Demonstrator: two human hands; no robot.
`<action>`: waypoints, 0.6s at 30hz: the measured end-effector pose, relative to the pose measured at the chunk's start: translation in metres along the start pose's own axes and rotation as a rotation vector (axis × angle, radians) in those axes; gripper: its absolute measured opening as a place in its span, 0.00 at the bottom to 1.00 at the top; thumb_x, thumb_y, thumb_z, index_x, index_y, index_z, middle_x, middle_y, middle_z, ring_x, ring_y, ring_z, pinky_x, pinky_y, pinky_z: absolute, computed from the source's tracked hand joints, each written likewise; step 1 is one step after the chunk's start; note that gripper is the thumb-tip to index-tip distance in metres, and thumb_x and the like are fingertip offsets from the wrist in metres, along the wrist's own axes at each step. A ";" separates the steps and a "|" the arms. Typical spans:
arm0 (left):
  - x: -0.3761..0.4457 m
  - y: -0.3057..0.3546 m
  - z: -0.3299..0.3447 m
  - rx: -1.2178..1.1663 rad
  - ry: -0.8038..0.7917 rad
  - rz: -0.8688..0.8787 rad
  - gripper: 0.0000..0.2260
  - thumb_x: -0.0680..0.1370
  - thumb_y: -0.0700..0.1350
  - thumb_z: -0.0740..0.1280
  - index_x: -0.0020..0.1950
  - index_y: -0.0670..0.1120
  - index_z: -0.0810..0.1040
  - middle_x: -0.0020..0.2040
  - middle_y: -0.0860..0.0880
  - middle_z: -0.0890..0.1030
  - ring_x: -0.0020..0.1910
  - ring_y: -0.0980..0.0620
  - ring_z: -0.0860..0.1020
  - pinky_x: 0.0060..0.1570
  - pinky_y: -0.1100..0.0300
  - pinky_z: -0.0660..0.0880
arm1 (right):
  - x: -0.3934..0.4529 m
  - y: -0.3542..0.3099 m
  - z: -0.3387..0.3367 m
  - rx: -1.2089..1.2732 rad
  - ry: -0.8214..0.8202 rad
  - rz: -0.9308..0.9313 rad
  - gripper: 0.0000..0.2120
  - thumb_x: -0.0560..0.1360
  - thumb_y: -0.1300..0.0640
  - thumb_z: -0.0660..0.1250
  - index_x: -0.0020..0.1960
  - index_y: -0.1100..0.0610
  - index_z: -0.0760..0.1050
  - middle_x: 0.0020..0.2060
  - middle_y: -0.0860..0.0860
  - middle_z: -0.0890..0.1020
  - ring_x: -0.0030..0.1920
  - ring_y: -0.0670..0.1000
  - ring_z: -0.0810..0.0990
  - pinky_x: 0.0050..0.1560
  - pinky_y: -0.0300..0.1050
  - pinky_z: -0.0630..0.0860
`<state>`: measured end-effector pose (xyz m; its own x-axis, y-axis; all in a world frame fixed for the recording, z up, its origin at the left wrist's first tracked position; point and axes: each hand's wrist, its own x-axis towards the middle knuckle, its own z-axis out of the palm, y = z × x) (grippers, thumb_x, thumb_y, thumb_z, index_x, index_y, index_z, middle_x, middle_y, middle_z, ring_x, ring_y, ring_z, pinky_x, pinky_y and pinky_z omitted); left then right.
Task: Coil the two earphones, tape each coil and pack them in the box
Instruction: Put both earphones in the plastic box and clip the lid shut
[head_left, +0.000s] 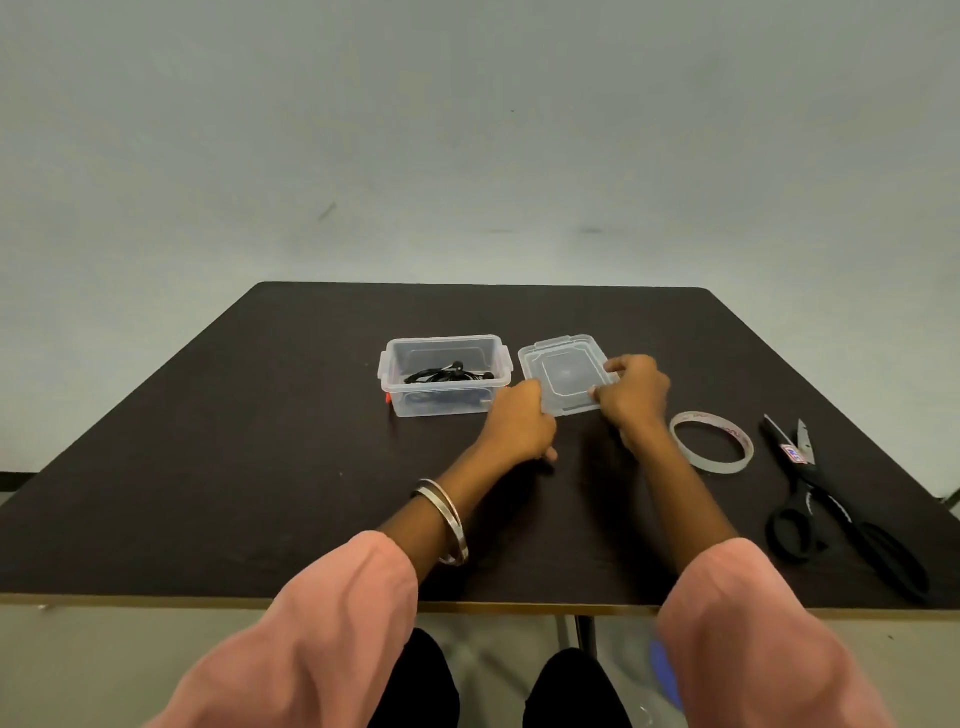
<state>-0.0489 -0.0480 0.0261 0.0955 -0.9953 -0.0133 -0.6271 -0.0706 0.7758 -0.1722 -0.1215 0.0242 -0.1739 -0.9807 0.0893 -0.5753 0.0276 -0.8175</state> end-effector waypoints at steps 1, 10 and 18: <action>-0.003 0.004 -0.002 -0.080 -0.003 -0.009 0.22 0.75 0.30 0.53 0.68 0.37 0.66 0.45 0.38 0.80 0.40 0.39 0.84 0.40 0.52 0.80 | -0.001 -0.003 -0.004 0.123 0.046 0.018 0.16 0.71 0.70 0.69 0.58 0.59 0.76 0.58 0.58 0.78 0.53 0.58 0.80 0.52 0.54 0.80; 0.004 0.032 -0.065 -0.767 0.147 -0.018 0.17 0.82 0.51 0.58 0.58 0.37 0.73 0.44 0.39 0.82 0.35 0.46 0.82 0.34 0.60 0.80 | -0.021 -0.056 -0.038 0.399 0.297 -0.486 0.23 0.71 0.76 0.62 0.62 0.62 0.77 0.56 0.54 0.82 0.56 0.47 0.81 0.58 0.36 0.76; -0.009 0.021 -0.128 -1.349 0.307 -0.171 0.16 0.79 0.49 0.65 0.56 0.36 0.73 0.43 0.39 0.81 0.40 0.44 0.83 0.34 0.54 0.82 | -0.037 -0.054 -0.019 0.428 0.191 -0.815 0.19 0.68 0.75 0.66 0.52 0.58 0.83 0.48 0.49 0.83 0.52 0.49 0.81 0.53 0.34 0.77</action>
<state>0.0358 -0.0317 0.1228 0.3683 -0.9145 -0.1676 0.6132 0.1034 0.7831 -0.1497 -0.0835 0.0760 0.0028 -0.6168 0.7871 -0.2409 -0.7644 -0.5981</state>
